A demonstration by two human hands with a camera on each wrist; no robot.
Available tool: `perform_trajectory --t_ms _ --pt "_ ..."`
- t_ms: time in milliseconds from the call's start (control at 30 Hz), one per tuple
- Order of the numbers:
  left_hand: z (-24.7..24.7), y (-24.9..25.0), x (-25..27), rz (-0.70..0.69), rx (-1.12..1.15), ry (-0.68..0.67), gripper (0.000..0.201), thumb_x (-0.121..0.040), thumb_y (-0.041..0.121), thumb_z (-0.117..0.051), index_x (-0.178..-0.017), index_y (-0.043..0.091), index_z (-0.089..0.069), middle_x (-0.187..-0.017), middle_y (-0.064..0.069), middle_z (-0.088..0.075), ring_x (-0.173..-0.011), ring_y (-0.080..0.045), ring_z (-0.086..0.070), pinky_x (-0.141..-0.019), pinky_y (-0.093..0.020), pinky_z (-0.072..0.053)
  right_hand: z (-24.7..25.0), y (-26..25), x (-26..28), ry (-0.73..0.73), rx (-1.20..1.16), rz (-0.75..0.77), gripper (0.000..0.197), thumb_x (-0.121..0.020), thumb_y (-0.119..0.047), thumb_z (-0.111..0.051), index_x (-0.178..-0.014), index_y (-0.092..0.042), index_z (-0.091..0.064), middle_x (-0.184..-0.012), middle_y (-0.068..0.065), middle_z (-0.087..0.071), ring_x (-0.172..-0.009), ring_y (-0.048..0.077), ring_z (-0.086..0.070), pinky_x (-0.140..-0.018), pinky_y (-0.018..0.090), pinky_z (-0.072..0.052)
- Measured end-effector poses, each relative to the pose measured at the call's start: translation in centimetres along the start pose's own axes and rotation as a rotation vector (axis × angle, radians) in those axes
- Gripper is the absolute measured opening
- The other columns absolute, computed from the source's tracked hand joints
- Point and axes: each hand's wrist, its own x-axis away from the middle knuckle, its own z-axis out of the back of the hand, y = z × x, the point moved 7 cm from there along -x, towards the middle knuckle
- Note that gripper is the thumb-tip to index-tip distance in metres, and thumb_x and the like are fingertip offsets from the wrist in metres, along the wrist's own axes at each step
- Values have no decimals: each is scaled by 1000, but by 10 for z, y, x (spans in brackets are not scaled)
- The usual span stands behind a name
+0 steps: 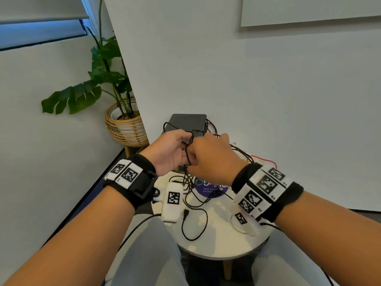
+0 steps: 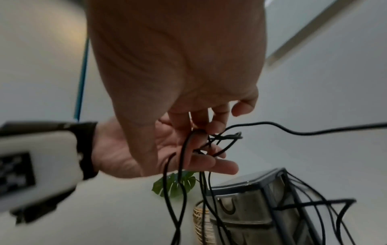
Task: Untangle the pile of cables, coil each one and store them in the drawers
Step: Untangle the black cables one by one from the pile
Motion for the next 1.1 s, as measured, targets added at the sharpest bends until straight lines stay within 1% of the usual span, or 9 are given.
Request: perform_trajectory --t_ms 167,300,433,600,667,733,800,933,1100 --pt "5 -1 2 -11 -96 -9 25 -107 16 -40 -100 5 -62 -78 -7 -66 -67 -15 -66 -71 -33 -58 10 4 4 31 -391 102 25 -90 -36 -70 -68 -24 -67 -90 -9 -55 -95 20 -45 -84 40 -34" --pt "7 -4 3 -23 -26 -45 40 -108 35 -43 -137 10 -56 -131 -24 -61 -106 -44 -70 -80 -40 -62 50 9 8 89 -905 267 13 -88 -20 -76 -79 -11 -79 -106 -8 -59 -93 6 -58 -86 23 -43" --pt "22 -21 -4 117 -14 180 51 -106 44 -46 -138 5 -51 -119 -21 -54 -91 -43 -75 -66 -37 -64 80 17 6 198 -1130 300 17 -91 -22 -64 -76 -19 -72 -113 -4 -63 -101 5 -58 -88 23 -40" --pt "28 -32 -3 209 -176 242 48 -105 45 -51 -139 12 -52 -88 -9 -54 -89 -39 -75 -77 -40 -64 91 32 -9 264 -1342 212 27 -104 -23 -48 -77 -26 -50 -128 -3 -69 -106 12 -56 -86 40 -34" --pt "29 -34 -3 227 -252 239 43 -105 43 -52 -136 13 -51 -78 -7 -53 -85 -35 -75 -73 -39 -64 90 35 -12 291 -1369 143 28 -106 -24 -46 -79 -26 -49 -124 -1 -72 -102 13 -57 -84 38 -36" --pt "32 -34 -5 214 -295 231 34 -106 37 -51 -125 10 -55 -75 -5 -54 -86 -31 -73 -84 -43 -63 87 41 -13 370 -1276 56 27 -106 -24 -47 -80 -27 -53 -113 -5 -73 -89 6 -56 -79 28 -39" --pt "32 -32 -5 157 -322 209 24 -108 23 -45 -117 7 -61 -86 -6 -60 -90 -26 -69 -90 -44 -60 83 48 -13 443 -1172 -1 27 -105 -22 -48 -81 -27 -58 -100 -8 -68 -78 3 -50 -71 20 -39" --pt "24 -28 1 48 -165 86 45 -96 -3 -33 -128 0 -65 -118 -13 -70 -108 -26 -65 -91 -37 -54 65 66 -14 474 -1257 -163 28 -105 -22 -46 -79 -27 -57 -97 -5 -66 -85 9 -55 -73 26 -39" --pt "19 -25 2 -73 -172 -2 46 -93 47 -58 -115 9 -71 -117 -8 -71 -112 -25 -67 -104 -40 -48 61 76 -21 491 -1626 -206 28 -107 -23 -41 -79 -25 -48 -109 2 -76 -107 18 -66 -89 39 -42"
